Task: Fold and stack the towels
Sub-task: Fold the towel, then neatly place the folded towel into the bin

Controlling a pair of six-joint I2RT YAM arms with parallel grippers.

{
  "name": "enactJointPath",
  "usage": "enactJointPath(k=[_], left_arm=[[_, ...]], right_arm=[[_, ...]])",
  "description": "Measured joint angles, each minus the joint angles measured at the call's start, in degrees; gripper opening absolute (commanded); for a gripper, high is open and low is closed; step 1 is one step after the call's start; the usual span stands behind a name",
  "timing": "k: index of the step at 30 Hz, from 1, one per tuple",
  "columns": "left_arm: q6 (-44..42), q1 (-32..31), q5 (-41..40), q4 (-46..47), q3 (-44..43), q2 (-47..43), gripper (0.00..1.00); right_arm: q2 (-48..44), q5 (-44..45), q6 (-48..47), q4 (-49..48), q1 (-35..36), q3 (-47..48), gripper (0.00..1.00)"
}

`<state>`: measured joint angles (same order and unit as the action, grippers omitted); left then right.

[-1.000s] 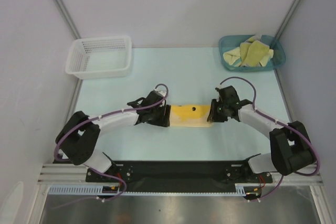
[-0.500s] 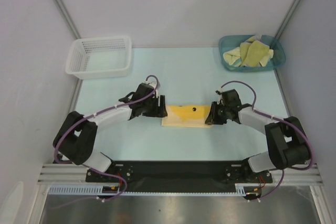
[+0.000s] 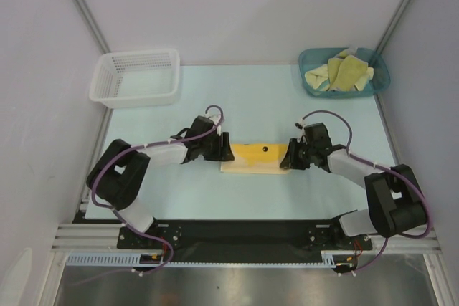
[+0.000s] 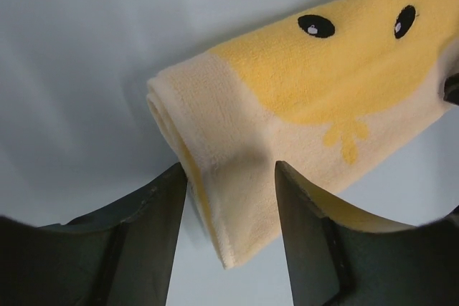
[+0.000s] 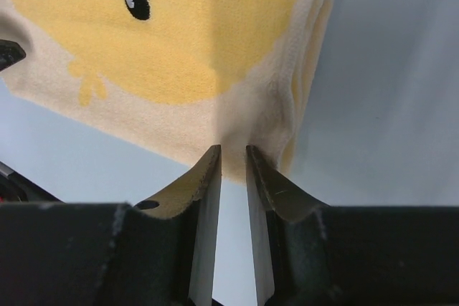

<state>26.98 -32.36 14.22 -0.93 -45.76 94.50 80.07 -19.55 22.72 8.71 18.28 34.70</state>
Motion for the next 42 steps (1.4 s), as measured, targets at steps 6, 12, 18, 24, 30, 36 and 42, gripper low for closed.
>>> enactJointPath(k=[6,12,18,24,30,36,42], left_arm=[[1.36,-1.25,-0.98,0.94,-0.74,1.36,0.34],[1.57,-3.48,-4.02,-4.81,-5.18,3.72,0.00],[-0.81,-3.69,-11.74,-17.97,-16.33,5.64,0.00],[-5.77,-0.55,-20.79,-28.74,-34.97,13.99,0.00],[-11.21,6.16,-25.79,-37.66,-53.81,24.00,0.00],[-17.68,12.96,-29.33,-44.61,-76.35,34.42,0.00],[-22.51,20.06,-31.04,-44.98,-85.64,38.27,0.00]], right_arm=[[-4.68,0.26,-0.02,1.18,1.05,-0.04,0.33],[-9.57,0.87,0.31,4.63,2.45,2.01,0.99],[-14.93,1.57,0.76,7.26,2.67,4.74,0.99],[-16.35,1.70,0.76,7.76,2.67,6.93,1.00],[-14.64,1.70,-0.39,8.48,2.67,10.16,1.00],[-10.14,1.68,-1.62,8.07,2.67,12.11,1.00],[-4.76,1.62,-3.34,7.43,2.16,14.16,1.00]])
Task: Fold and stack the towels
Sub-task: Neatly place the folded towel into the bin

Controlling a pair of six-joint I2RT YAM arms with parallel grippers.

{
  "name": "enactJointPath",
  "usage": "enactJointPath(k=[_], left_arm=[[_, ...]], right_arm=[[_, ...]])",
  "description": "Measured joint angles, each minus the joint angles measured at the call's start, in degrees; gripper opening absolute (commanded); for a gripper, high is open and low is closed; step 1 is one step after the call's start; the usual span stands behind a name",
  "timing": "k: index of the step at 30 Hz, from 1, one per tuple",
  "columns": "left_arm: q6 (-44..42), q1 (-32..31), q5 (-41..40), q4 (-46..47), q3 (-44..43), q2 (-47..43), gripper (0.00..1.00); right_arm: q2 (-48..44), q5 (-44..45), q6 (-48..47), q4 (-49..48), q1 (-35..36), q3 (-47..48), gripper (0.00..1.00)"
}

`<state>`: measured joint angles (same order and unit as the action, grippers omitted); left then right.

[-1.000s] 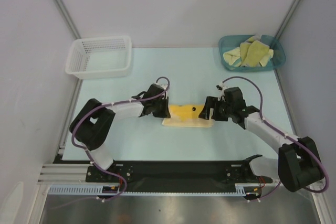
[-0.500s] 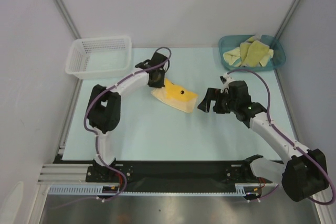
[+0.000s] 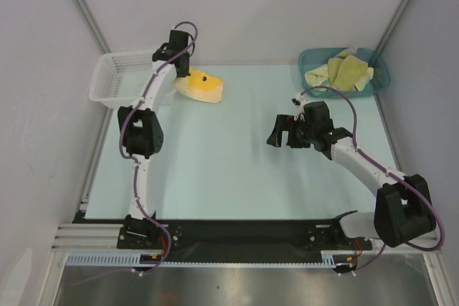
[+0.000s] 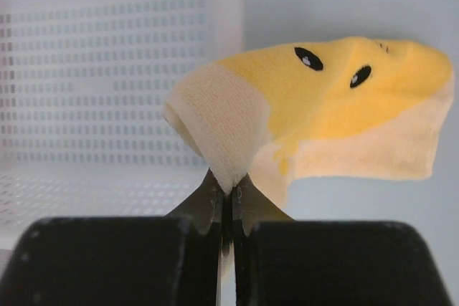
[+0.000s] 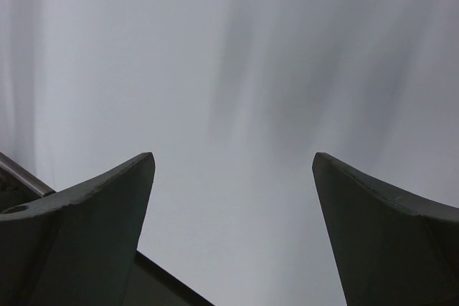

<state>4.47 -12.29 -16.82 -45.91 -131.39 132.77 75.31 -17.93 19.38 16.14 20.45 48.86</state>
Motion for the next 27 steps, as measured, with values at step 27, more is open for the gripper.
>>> enactJointPath(k=[27], left_arm=[[-7.13,18.69,-0.59,14.34,0.68,4.59,0.00]], right_arm=[[2.84,1.16,-1.75,-1.38,-1.79,1.33,1.00]])
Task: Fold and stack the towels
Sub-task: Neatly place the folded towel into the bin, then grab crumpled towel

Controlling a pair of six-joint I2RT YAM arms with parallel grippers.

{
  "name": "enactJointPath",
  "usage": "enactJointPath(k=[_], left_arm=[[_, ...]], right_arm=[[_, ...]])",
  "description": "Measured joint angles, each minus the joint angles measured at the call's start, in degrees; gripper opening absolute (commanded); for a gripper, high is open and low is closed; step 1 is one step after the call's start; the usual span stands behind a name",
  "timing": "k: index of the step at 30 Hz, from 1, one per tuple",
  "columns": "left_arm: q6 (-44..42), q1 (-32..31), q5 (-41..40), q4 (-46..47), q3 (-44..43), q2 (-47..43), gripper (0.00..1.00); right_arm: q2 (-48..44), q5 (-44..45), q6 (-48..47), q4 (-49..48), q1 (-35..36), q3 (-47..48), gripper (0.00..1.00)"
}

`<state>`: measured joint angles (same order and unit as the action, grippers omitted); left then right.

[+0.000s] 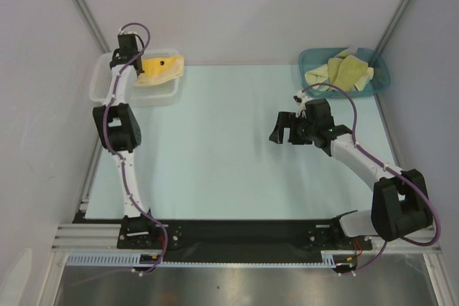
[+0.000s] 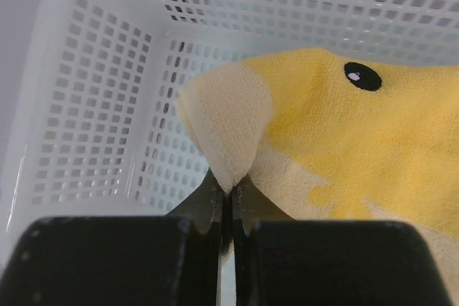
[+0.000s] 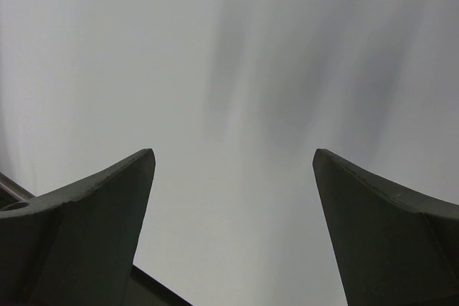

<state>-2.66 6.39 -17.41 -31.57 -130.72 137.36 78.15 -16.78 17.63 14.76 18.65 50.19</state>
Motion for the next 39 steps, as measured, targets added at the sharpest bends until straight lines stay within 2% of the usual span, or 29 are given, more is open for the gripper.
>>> enactJointPath(k=[9,11,12,13,14,16,19,22,27,34,37,39], left_arm=[[-2.84,2.75,-0.42,3.67,0.66,3.61,0.00],[-2.97,3.13,-0.39,4.48,0.66,4.96,0.07],[-2.95,3.39,-0.35,4.79,0.66,5.62,0.13],[-3.02,3.67,-0.33,5.09,0.66,6.14,0.34],[-3.30,3.98,-0.39,5.40,0.66,6.54,0.49],[-3.02,4.70,-0.46,5.95,0.66,7.23,0.70],[-1.75,5.33,-2.10,5.68,0.63,7.45,0.79],[-0.87,5.22,-6.03,5.77,0.76,6.95,0.96],[1.36,2.10,-12.59,5.40,8.52,0.57,1.00],[6.62,-8.20,-11.50,1.68,16.28,-9.44,1.00],[8.79,-13.64,-9.90,0.79,22.12,-15.65,1.00],[11.17,-16.68,-8.00,-0.85,24.15,-18.71,1.00]], right_arm=[[0.70,0.00,-0.35,-0.07,-0.04,0.09,1.00],[1.33,0.00,-0.35,-0.07,-0.04,0.20,1.00],[1.73,0.04,-0.35,-0.02,-0.04,0.26,1.00],[2.05,0.07,-0.37,-0.04,-0.04,0.33,1.00],[2.29,0.22,-0.35,-0.02,-0.02,0.44,1.00],[2.71,0.72,-0.35,0.00,0.00,0.85,1.00],[3.10,1.49,-0.28,0.42,0.22,2.25,1.00],[3.32,2.84,0.37,1.44,0.37,5.66,1.00],[4.52,7.06,3.34,2.25,-0.90,15.04,1.00],[11.41,17.03,6.21,2.49,-9.33,30.38,0.98],[15.41,19.96,6.78,1.49,-14.27,33.00,0.92],[18.86,21.31,6.91,0.74,-17.00,33.97,0.84]])
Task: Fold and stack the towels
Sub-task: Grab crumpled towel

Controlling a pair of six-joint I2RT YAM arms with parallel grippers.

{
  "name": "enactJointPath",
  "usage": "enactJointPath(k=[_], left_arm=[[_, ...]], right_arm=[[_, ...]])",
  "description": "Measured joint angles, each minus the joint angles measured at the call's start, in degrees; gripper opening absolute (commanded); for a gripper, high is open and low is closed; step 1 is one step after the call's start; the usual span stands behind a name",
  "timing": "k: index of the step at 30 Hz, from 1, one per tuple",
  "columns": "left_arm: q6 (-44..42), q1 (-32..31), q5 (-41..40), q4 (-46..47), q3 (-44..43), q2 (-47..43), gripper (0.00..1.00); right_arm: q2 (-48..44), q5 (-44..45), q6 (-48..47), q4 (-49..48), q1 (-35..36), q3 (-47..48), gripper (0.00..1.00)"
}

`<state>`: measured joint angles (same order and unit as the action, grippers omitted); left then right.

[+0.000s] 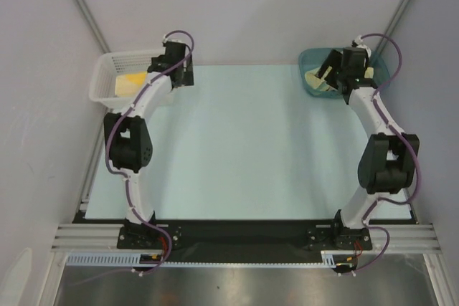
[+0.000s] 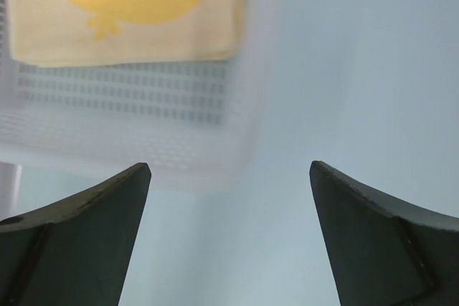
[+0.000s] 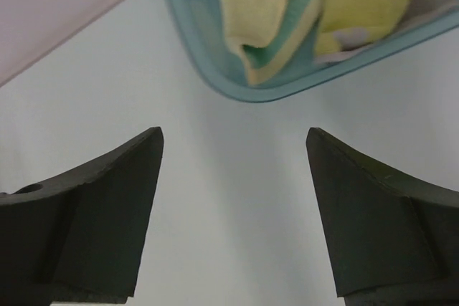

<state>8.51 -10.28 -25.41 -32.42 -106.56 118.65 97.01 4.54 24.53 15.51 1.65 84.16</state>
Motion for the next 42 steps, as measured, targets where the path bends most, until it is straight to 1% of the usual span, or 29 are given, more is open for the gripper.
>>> enactJointPath(k=[1,2,5,9,11,12,14,17,19,21,24,25,26,28,31,32,34,36,39,40,42], left_arm=[[1.14,-1.75,1.33,-1.27,0.46,-1.36,1.00],[2.19,-3.41,2.16,-2.01,1.03,-2.62,1.00],[3.61,-8.28,2.97,-2.97,4.31,-6.29,1.00],[4.46,-15.78,3.82,-4.37,9.07,-9.68,1.00],[4.57,-18.91,5.42,-4.61,11.34,-10.64,1.00],[4.57,-20.74,6.34,-5.03,12.70,-11.13,1.00],[4.59,-23.04,7.48,-5.66,14.16,-11.61,1.00],[4.57,-26.16,8.85,-6.73,15.13,-12.13,1.00],[4.57,-27.87,9.66,-7.23,15.41,-12.96,1.00],[4.63,-28.94,10.75,-7.56,15.76,-14.23,0.99],[5.07,-29.99,12.46,-7.17,16.59,-16.59,0.99],[5.14,-30.03,12.79,-7.08,16.94,-17.46,0.98],[5.29,-30.03,13.11,-7.06,17.18,-18.21,0.98],[5.64,-29.99,13.75,-6.86,17.35,-19.30,0.98],[6.08,-29.94,14.27,-6.21,17.35,-20.00,0.98],[6.10,-29.92,14.45,-6.19,17.35,-20.09,0.98],[6.12,-29.92,14.80,-6.21,17.40,-20.22,0.98],[6.27,-29.92,15.15,-6.01,17.90,-20.57,0.98],[6.54,-29.94,15.56,-5.86,19.34,-21.81,0.98],[6.56,-29.92,15.67,-5.86,19.76,-22.27,0.99],[6.58,-29.94,15.93,-5.81,20.44,-23.08,0.98]], right_arm=[[1.64,0.52,0.22,-0.09,-1.20,0.35,0.82],[3.98,1.01,0.35,0.13,-2.78,1.09,0.76],[11.74,0.92,0.81,0.13,-6.75,4.13,0.72],[20.00,0.59,-0.15,0.33,-10.05,9.42,0.71],[23.63,0.61,-1.22,1.20,-10.75,13.46,0.71],[25.22,0.61,-1.90,3.28,-10.82,16.44,0.71],[27.17,0.61,-3.06,6.60,-10.82,20.96,0.71],[33.46,-1.40,-5.01,4.70,-10.95,30.01,0.70],[36.85,-2.25,-6.01,4.09,-10.99,33.22,0.68],[39.71,-2.67,-7.19,4.15,-11.02,35.04,0.64],[42.80,-2.89,-8.90,4.52,-11.10,36.26,0.45],[43.45,-2.86,-9.40,4.68,-11.13,36.57,0.36],[43.87,-2.80,-9.97,4.87,-11.17,36.74,0.33],[43.98,-2.45,-10.54,4.96,-11.26,36.76,0.32],[43.89,-2.05,-11.63,4.79,-11.26,37.38,0.35],[43.71,-1.95,-11.87,4.63,-11.26,37.38,0.32],[43.28,-1.92,-12.87,4.28,-11.26,37.38,0.19],[42.62,-2.01,-13.31,3.82,-11.26,37.38,0.16],[41.22,-2.38,-14.16,3.34,-11.17,37.38,0.03],[40.68,-2.43,-14.34,3.30,-11.13,37.38,0.00],[39.41,-2.45,-14.93,3.15,-10.93,37.38,0.00]])
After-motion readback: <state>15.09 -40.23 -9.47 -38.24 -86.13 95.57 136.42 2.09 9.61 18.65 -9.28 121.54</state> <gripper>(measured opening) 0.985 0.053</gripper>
